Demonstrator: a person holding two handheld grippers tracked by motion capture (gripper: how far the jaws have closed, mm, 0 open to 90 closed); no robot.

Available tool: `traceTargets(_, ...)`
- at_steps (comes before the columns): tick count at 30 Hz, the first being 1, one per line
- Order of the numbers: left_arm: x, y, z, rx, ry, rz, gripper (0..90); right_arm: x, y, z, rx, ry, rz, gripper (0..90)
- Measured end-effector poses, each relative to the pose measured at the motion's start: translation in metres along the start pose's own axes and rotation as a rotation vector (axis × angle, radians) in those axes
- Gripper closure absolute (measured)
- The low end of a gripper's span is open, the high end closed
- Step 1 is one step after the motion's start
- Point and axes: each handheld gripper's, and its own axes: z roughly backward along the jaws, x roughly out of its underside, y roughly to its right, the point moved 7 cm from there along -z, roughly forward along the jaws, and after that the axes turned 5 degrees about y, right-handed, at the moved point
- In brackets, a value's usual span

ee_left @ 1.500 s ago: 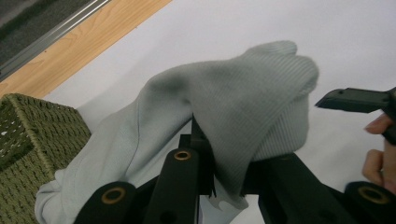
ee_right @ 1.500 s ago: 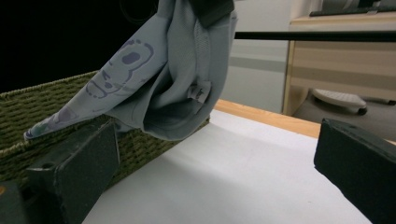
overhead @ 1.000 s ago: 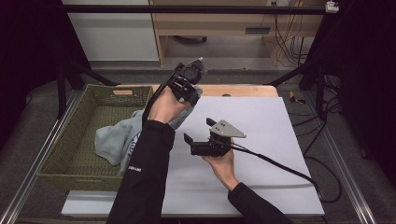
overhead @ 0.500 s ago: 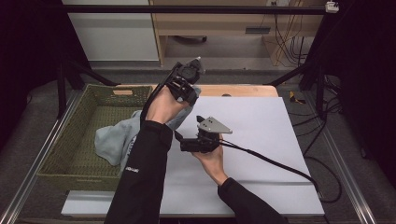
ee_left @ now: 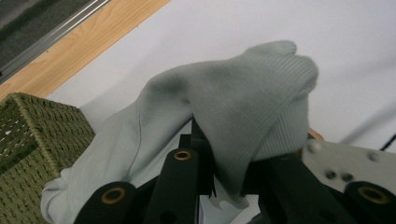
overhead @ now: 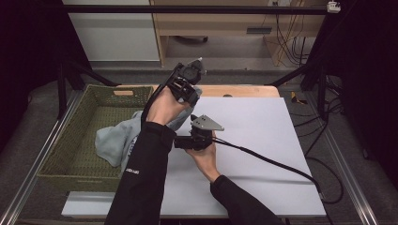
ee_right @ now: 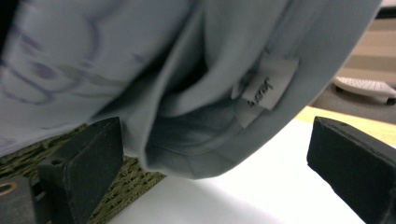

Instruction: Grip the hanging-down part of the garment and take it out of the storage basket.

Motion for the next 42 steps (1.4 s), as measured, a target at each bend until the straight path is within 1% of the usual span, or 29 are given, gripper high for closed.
traceTargets(1, 0.0, 0.0, 0.0, 0.0, -0.001, -0.002, 79.4, 0.001, 0.001, -0.003, 0.004, 0.004, -0.017, 6.3)
traceTargets(2, 0.0, 0.0, 0.0, 0.0, -0.001, -0.002, 79.4, 0.001, 0.001, -0.003, 0.004, 0.004, -0.017, 6.3)
traceTargets(3, 0.001, 0.0, 0.001, 0.0, -0.006, -0.009, 79.4, 0.002, 0.0, -0.005, -0.009, 0.008, -0.038, 9.8)
traceTargets(5, 0.0, 0.0, 0.0, 0.001, -0.001, -0.002, 79.4, 0.003, 0.0, -0.005, -0.017, 0.006, -0.032, 11.9)
traceTargets(6, 0.0, 0.0, 0.0, 0.001, 0.0, -0.002, 79.4, 0.003, 0.0, -0.006, -0.02, 0.002, -0.046, 13.0)
traceTargets(7, 0.0, 0.0, 0.0, 0.001, -0.001, -0.002, 79.5, 0.002, 0.0, -0.007, -0.033, 0.005, -0.044, 19.3)
traceTargets(8, 0.0, 0.0, 0.0, 0.0, -0.003, -0.003, 79.4, 0.002, 0.0, -0.007, -0.033, -0.009, -0.035, 21.9)
traceTargets(10, 0.001, 0.0, 0.0, -0.001, -0.004, -0.001, 79.4, 0.001, -0.003, -0.009, -0.054, -0.009, -0.005, 29.8)
traceTargets(11, 0.001, -0.001, 0.0, -0.004, -0.008, -0.008, 79.4, 0.0, -0.006, -0.01, -0.055, -0.015, -0.018, 32.6)
traceTargets(12, 0.001, -0.001, 0.0, -0.004, -0.008, -0.008, 79.4, 0.0, -0.006, -0.01, -0.055, -0.015, -0.018, 32.6)
traceTargets(14, 0.001, -0.002, 0.0, -0.007, -0.01, -0.012, 79.4, -0.001, -0.008, -0.01, -0.064, -0.019, -0.008, 40.5)
traceTargets(15, 0.002, -0.003, 0.001, -0.004, 0.0, 0.001, 79.5, -0.002, -0.008, -0.01, -0.072, -0.018, -0.006, 50.1)
traceTargets(16, 0.002, -0.003, 0.001, -0.004, 0.0, 0.001, 79.5, -0.001, -0.008, -0.011, -0.068, -0.023, -0.005, 55.4)
traceTargets(17, 0.002, -0.003, 0.002, -0.006, -0.001, 0.003, 79.5, -0.001, -0.008, -0.011, -0.068, -0.023, -0.005, 55.4)
traceTargets(19, 0.002, -0.004, 0.002, -0.008, 0.0, -0.001, 79.5, -0.001, -0.008, -0.01, -0.063, -0.033, -0.007, 67.2)
traceTargets(20, 0.002, -0.003, 0.002, -0.008, 0.0, 0.002, 79.4, 0.0, -0.008, -0.01, -0.061, -0.04, -0.004, 78.2)
traceTargets(21, 0.002, -0.004, 0.002, -0.008, 0.0, -0.001, 79.5, -0.001, -0.009, -0.01, -0.06, -0.035, -0.001, 83.6)
traceTargets(23, 0.002, -0.003, 0.002, -0.008, 0.0, -0.002, 79.4, 0.0, -0.009, -0.009, -0.062, -0.04, 0.006, 85.2)
traceTargets(25, 0.002, -0.003, 0.002, -0.007, 0.002, 0.001, 79.5, 0.0, -0.008, -0.006, -0.047, -0.058, 0.026, 87.2)
traceTargets(27, 0.002, -0.003, 0.003, -0.005, 0.004, 0.002, 79.5, -0.001, -0.008, -0.006, -0.046, -0.049, 0.024, 87.4)
traceTargets(28, 0.002, -0.003, 0.003, -0.004, 0.008, 0.003, 79.5, -0.001, -0.005, -0.003, -0.043, -0.053, 0.066, 87.5)
traceTargets(30, 0.002, -0.002, 0.003, 0.002, 0.01, 0.005, 79.5, -0.002, -0.007, 0.002, -0.047, -0.045, 0.059, 87.7)
traceTargets(31, 0.001, -0.002, 0.003, -0.002, 0.012, 0.002, 79.5, -0.002, -0.006, 0.004, -0.053, -0.037, 0.068, 87.8)
traceTargets(34, 0.001, -0.002, 0.003, -0.002, 0.012, 0.003, 79.5, -0.001, -0.004, 0.01, -0.054, -0.043, 0.061, 87.9)
traceTargets(35, 0.0, -0.001, 0.002, 0.0, 0.011, 0.0, 79.5, 0.0, -0.002, 0.012, -0.055, -0.048, 0.073, 88.0)
traceTargets(36, -0.001, 0.0, 0.001, 0.0, 0.014, 0.001, 79.4, 0.0, 0.0, 0.017, -0.061, -0.04, 0.058, 88.1)
traceTargets(39, -0.002, 0.001, 0.0, 0.001, 0.011, -0.005, 79.5, -0.001, 0.0, 0.023, -0.054, -0.05, 0.056, 88.2)
traceTargets(41, -0.002, 0.002, -0.001, -0.003, 0.009, -0.006, 79.5, -0.005, 0.001, 0.03, -0.067, -0.016, 0.103, 88.4)
traceTargets(42, -0.002, 0.002, -0.001, -0.003, 0.009, -0.006, 79.4, -0.005, 0.001, 0.03, -0.067, -0.016, 0.103, 88.4)
